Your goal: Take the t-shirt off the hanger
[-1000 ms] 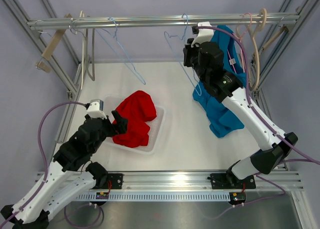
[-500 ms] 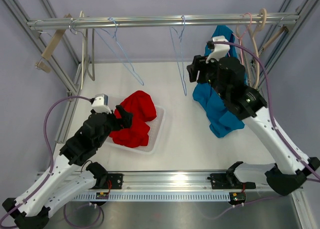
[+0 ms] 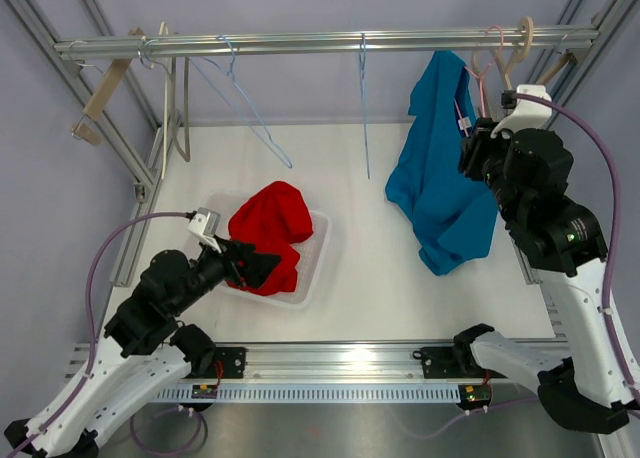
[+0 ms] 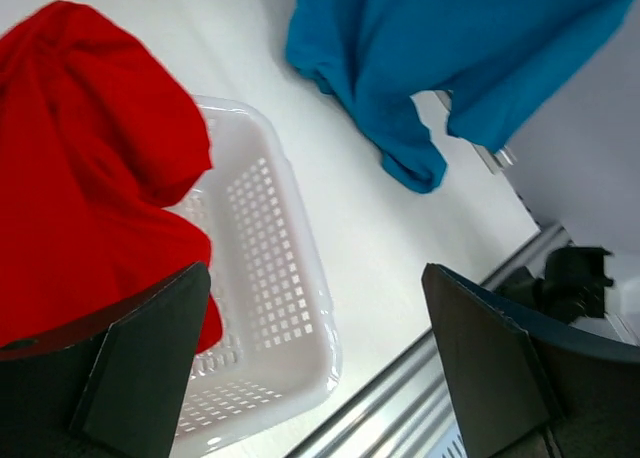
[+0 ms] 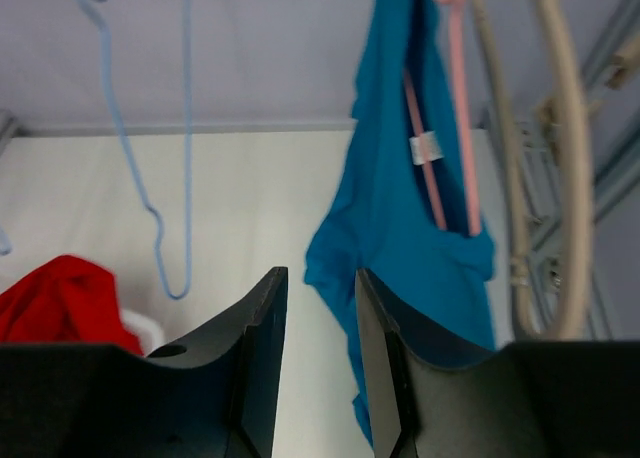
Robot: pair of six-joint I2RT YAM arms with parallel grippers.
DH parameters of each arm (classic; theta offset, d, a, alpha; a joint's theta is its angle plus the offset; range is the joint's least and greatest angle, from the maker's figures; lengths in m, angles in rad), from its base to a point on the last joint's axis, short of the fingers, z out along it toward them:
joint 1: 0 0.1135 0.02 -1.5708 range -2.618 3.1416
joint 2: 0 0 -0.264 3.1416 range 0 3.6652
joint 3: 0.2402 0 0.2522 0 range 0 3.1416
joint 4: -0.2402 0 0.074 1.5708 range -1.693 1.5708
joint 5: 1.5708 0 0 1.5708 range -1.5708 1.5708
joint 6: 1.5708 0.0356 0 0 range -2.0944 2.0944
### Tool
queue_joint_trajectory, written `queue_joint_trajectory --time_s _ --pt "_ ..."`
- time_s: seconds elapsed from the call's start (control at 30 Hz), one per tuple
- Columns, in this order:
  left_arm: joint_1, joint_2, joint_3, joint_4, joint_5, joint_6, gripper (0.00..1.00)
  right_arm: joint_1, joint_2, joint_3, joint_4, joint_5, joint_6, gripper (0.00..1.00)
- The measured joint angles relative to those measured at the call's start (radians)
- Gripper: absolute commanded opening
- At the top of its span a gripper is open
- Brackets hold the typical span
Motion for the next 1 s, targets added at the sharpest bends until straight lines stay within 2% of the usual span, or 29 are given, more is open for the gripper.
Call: queue_joint_trajectory --time_s 0.17,0.43,0.67,1.0 --pt "-0.001 -0.057 -0.003 -0.017 0.1 0.031 0.95 -0.157 0.089 0.065 -0.025 -0.006 -0.015 0.42" --pt "-0.001 -0.092 -0.001 -0.065 0.162 0.109 0.96 -0.256 0.254 0.145 -0.053 -0.039 -0.037 0.42" --pt "-0.001 -0.116 0.0 -0.096 0.161 0.149 0.96 -0.284 0.279 0.159 -0.055 -0.026 -0.044 0.42" --pt "-0.001 -0.112 0.0 -0.111 0.16 0.163 0.96 -0.288 0.303 0.131 -0.013 -0.07 -0.048 0.36"
